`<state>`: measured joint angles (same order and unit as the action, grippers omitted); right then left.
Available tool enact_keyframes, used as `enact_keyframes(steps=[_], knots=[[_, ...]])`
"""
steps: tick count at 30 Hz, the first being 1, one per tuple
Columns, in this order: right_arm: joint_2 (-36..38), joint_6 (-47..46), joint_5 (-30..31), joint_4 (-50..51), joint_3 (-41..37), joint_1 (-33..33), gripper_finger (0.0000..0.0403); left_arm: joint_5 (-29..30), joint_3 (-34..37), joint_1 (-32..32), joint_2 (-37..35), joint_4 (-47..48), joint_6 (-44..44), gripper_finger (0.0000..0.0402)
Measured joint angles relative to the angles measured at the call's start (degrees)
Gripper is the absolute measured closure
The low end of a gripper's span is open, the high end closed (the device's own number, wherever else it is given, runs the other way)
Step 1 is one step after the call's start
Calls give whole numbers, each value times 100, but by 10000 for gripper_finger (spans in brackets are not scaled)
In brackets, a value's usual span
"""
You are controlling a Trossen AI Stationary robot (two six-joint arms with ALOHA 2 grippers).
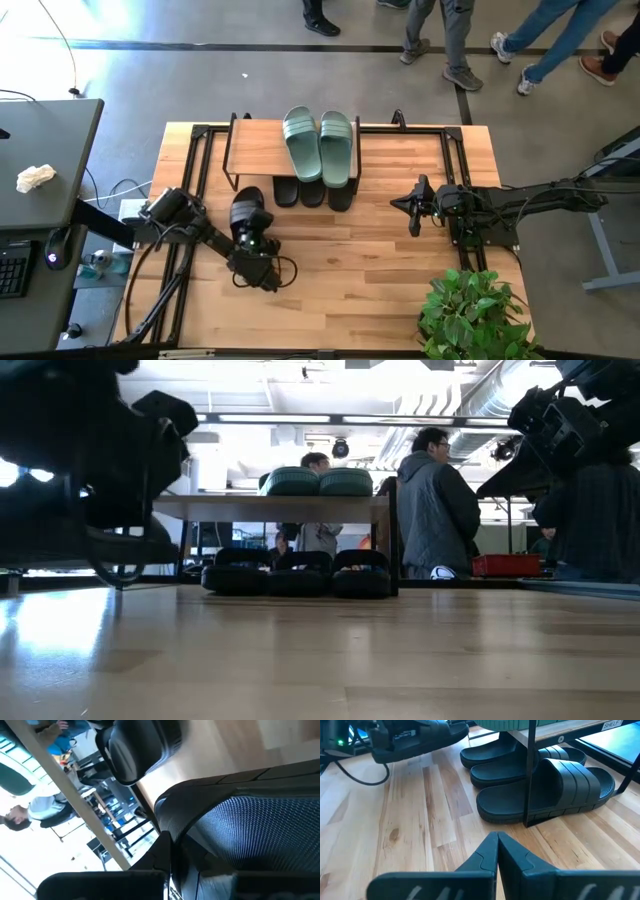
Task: Pick and place slides into the shelf
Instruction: Put the black slide under the shelf
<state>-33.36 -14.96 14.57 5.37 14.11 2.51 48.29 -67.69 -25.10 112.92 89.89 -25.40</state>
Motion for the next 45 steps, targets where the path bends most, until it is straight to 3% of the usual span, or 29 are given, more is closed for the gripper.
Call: enact_keyframes(steps=[9, 18, 25, 36, 45], knots=[[0, 0, 1, 0, 0, 0, 403, 132, -1, 535, 0, -704, 1154, 401], [0, 0, 2, 0, 0, 0, 403, 146, -1, 1026, 0, -678, 1509, 401], [0, 0, 0, 0, 0, 0, 403, 180, 37, 1229, 0, -1258, 2291, 401], [0, 0, 0, 0, 0, 0, 403, 266, 850, 1605, -472, -1784, 2453, 401], [0, 0, 0, 0, 0, 2, 403, 462, 1243, 1833, -866, -2676, 3422, 401]])
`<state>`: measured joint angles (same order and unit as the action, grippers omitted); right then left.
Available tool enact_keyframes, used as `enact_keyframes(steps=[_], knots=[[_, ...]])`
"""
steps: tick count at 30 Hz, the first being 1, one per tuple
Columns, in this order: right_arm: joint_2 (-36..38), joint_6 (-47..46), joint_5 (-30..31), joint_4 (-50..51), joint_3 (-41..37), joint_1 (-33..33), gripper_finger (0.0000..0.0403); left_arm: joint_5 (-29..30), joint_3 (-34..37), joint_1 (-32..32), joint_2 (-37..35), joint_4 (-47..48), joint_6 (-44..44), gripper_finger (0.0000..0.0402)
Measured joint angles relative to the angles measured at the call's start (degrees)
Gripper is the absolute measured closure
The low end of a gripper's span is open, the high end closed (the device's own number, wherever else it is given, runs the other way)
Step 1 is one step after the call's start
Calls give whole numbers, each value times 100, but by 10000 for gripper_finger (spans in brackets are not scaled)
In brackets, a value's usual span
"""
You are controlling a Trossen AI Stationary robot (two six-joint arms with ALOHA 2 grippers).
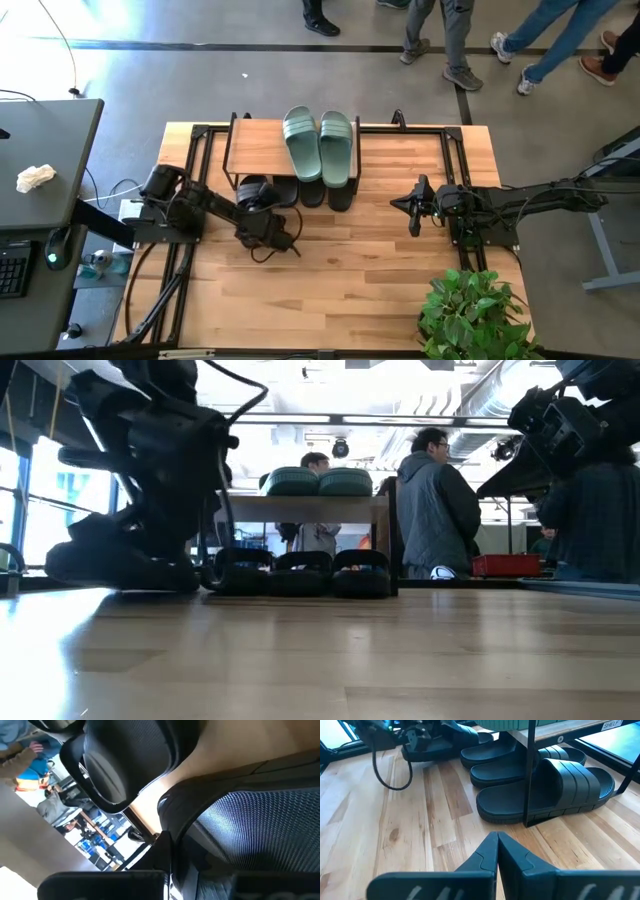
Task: Pick and place slides into the shelf
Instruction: Put the black slide under the shelf
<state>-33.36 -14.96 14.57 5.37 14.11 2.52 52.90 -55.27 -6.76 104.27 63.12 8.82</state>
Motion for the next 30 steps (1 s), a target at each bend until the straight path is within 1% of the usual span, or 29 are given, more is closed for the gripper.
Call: enact_keyframes(steps=[3, 6, 8, 12, 16, 20, 23, 27, 30], knots=[[0, 0, 0, 0, 0, 0, 403, 47, 0, 230, 0, -64, 179, 401], [0, 0, 0, 0, 0, 0, 403, 226, 0, 432, 0, -57, 210, 401], [0, 0, 0, 0, 0, 0, 403, 304, 0, 542, 0, -121, 422, 401], [0, 0, 0, 0, 0, -1, 403, 172, 0, 723, 0, -526, 1026, 401], [0, 0, 0, 0, 0, -2, 403, 164, 0, 801, 0, -709, 1239, 398], [0, 0, 0, 0, 0, -2, 403, 2, -7, 790, 0, -744, 1269, 371], [0, 0, 0, 0, 0, -2, 403, -148, -4, 787, 0, -760, 1380, 340], [0, 0, 0, 0, 0, 0, 403, -177, -4, 789, 2, -737, 1390, 296], [0, 0, 0, 0, 0, -1, 403, -249, -66, 787, 9, -560, 1331, 265]])
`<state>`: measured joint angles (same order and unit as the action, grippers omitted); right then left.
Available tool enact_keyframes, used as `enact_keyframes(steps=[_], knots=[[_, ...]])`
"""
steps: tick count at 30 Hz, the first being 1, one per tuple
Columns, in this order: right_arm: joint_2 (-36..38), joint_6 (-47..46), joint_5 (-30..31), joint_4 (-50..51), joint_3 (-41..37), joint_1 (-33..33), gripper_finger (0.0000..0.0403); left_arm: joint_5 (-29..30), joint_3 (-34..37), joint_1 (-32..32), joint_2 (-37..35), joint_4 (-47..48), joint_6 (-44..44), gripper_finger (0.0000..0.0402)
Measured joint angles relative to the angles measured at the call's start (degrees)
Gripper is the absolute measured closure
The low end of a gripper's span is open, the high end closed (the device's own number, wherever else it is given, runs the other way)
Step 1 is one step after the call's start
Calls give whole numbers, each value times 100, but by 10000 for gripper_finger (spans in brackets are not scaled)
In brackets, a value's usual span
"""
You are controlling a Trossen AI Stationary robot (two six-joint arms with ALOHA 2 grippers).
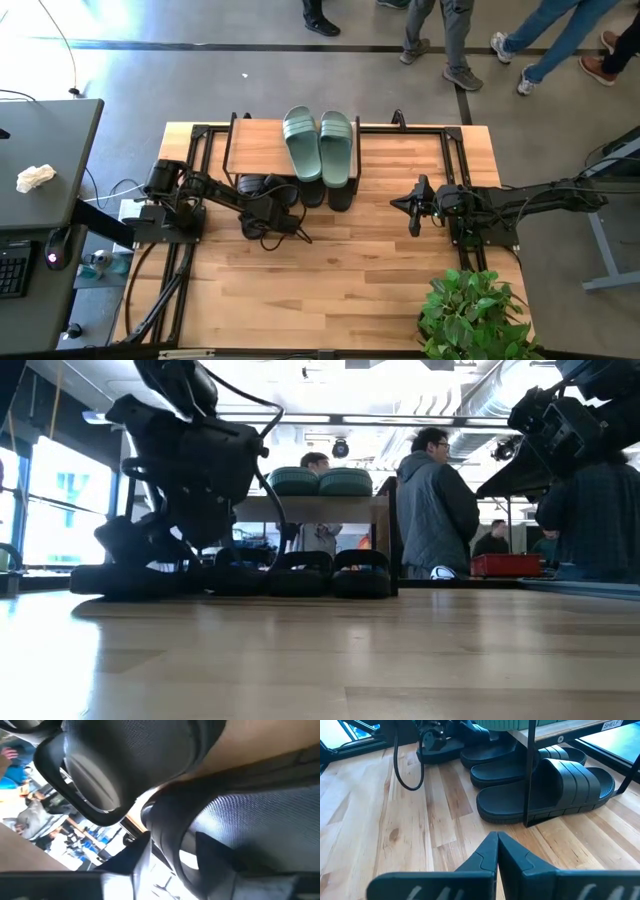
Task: Pick and place slides into the shelf
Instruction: Put the black slide under the shelf
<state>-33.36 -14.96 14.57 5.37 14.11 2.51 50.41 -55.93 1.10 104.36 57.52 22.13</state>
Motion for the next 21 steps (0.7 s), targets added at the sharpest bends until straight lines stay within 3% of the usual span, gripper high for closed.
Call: enact_keyframes(steps=[7, 13, 21], knots=[[0, 0, 0, 0, 0, 1, 403, -426, -630, -53, 0, 1044, -763, 211], [0, 0, 0, 0, 0, 1, 403, -794, -1381, -450, 0, 1891, -1439, 201], [0, 0, 0, 0, 0, 0, 403, -2719, -2577, -1379, -2, 2345, -2828, 245]])
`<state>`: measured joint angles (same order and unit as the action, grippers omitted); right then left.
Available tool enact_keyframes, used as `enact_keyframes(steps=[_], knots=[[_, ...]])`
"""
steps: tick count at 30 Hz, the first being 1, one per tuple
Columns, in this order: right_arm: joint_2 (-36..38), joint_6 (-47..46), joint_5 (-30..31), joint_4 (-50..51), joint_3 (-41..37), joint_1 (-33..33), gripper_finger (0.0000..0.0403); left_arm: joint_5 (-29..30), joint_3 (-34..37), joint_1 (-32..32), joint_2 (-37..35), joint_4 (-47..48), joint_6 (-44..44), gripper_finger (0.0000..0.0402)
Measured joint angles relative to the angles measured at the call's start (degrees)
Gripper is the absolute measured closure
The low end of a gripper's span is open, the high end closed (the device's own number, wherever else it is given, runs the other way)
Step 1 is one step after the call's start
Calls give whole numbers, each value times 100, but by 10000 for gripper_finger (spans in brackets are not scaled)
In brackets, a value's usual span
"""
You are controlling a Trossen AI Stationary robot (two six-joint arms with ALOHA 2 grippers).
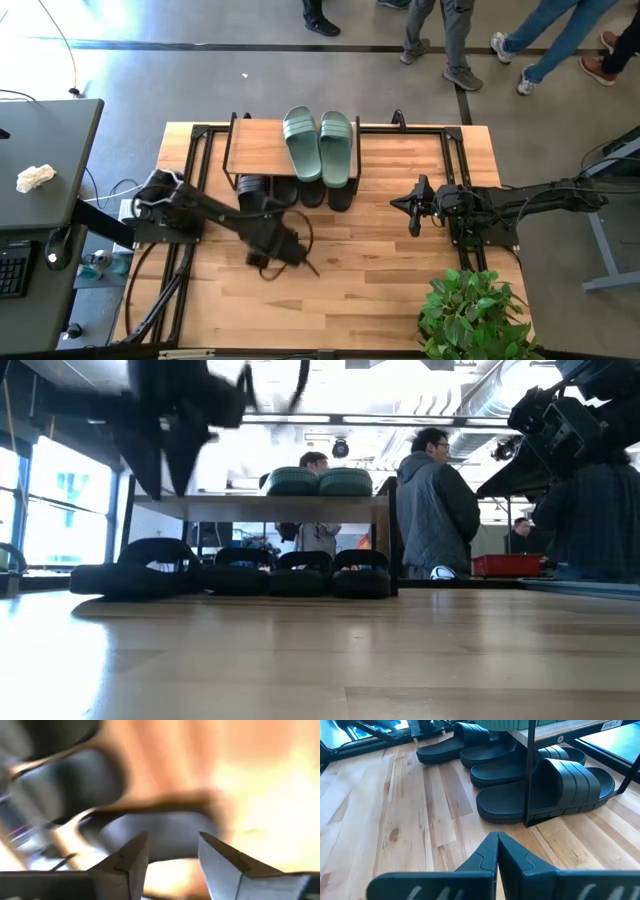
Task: Pick and place slides into the shelf
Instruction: Put the black slide under the shelf
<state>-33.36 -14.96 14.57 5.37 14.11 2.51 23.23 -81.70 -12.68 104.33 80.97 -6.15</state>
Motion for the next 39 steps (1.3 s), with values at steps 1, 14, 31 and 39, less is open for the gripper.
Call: enact_keyframes(steps=[1, 14, 31, 39], knots=[[0, 0, 1, 0, 0, 0, 403, -295, -110, -144, 0, -93, -96, 254], [0, 0, 0, 0, 0, 2, 403, -628, 215, -1791, 0, -731, -2442, 384], [0, 0, 0, 2, 0, 0, 403, -1012, 2093, -1530, 0, -1736, -3490, 397], [0, 0, 0, 2, 0, 2, 403, -735, 2399, -985, 0, -2057, -2991, 400]])
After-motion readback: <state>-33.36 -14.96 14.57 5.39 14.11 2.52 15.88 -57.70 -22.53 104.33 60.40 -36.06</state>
